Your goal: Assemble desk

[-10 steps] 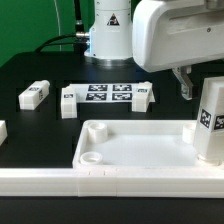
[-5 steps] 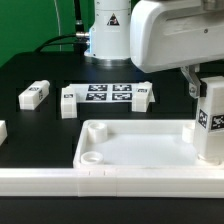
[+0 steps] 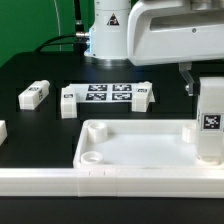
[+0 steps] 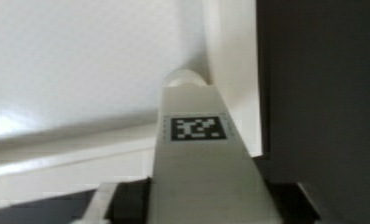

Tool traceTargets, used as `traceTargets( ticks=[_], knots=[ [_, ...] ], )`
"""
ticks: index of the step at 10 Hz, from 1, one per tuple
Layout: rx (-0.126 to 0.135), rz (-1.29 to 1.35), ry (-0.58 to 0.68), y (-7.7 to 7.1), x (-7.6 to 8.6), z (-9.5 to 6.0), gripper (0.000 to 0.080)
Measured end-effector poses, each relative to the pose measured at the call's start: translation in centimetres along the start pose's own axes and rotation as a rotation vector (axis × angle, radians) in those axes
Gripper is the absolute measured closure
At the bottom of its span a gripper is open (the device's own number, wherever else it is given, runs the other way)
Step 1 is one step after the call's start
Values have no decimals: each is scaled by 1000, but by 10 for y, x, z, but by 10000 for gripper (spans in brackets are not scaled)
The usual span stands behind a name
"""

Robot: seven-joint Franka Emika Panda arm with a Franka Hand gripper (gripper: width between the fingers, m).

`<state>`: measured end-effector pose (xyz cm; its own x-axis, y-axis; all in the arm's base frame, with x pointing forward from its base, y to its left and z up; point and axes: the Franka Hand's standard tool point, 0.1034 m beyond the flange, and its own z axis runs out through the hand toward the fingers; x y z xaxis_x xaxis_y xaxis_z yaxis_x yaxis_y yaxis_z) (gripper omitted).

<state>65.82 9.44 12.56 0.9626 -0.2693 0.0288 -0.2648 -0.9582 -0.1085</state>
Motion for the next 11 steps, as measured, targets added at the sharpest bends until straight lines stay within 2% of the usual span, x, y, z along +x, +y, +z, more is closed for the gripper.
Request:
traceTargets(
  ticks=[4,5,9,10,11],
  knots=[
    [11,389,3,1,1,0,508],
    [10,557,3,0,1,0,508],
    [13,814,-8,-4,-2,2,508],
    [13,786,-8,-5,-2,2,442],
    [14,746,-8,-5,-2,2,307]
  ],
)
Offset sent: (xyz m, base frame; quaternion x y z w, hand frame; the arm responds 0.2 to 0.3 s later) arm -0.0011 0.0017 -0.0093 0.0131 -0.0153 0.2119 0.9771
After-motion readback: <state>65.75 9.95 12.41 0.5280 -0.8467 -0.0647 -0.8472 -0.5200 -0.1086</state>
